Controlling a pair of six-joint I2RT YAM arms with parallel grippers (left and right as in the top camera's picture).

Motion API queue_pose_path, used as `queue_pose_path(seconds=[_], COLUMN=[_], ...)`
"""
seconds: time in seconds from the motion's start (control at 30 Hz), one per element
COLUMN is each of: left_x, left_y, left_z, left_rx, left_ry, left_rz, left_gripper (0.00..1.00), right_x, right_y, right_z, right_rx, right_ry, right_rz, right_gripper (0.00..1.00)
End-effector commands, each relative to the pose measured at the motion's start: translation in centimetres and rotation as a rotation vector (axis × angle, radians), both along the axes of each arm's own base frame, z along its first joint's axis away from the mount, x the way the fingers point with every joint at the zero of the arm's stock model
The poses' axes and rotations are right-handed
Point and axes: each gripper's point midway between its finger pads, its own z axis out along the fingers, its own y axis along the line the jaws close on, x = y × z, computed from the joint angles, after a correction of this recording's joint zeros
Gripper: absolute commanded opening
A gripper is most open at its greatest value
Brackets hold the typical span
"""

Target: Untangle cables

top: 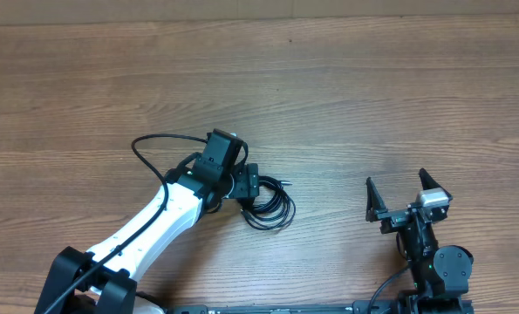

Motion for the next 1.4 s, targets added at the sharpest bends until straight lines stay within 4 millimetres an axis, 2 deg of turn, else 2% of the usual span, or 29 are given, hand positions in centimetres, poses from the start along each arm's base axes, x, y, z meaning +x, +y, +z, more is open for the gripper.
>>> queue_pose_path(seconds=[0.0, 0.33, 0.5, 0.6, 0.73, 0.9, 1.0, 1.17, 1.37], left_x=[0.1, 0.1, 0.4, 0.6, 0.7, -0.1, -0.3, 0.0, -0.5], left_y=[0.2, 0.2, 0.1, -0.3, -1.6, -3.5, -3.2, -2.3, -2.1], left_z=[0.0, 0.0, 0.2, 0.4, 0.8, 1.3, 0.8, -0.5, -3.4], left_rx=[0.018, 0.029, 0.132, 0.168, 0.153, 0.063, 0.091, 0.152, 0.155], left_ry=[-0.012, -0.017, -0.097, -0.144, -0.197, -0.22, -0.211, -0.182, -0.098], left_rz=[-0.012, -0.039, -0.299, -0.429, -0.565, -0.679, -0.708, -0.696, -0.698], left_gripper=[0.9, 0.88, 0.87, 0.83, 0.76, 0.74, 0.66, 0.6, 0.6], right_x=[0.0, 0.0, 0.0, 0.0, 0.0, 0.0, 0.0, 0.0, 0.0], right_y=[-0.1, -0.1, -0.1, -0.1, -0.1, -0.1, -0.1, -0.1, -0.1], right_z=[-0.2, -0.2, -0.2, -0.2, -0.2, -0.2, -0.2, -0.2, -0.2], right_rx=[-0.001, -0.001, -0.001, -0.001, -0.001, -0.001, -0.001, -0.001, -0.001], right_ry=[-0.005, -0.005, -0.005, -0.005, -0.005, -0.005, -0.005, -0.005, -0.005], right_rz=[-0.005, -0.005, -0.005, -0.005, -0.005, -0.005, -0.005, -0.005, -0.005], right_gripper=[1.0, 1.0, 1.0, 1.0, 1.0, 1.0, 1.0, 1.0, 1.0])
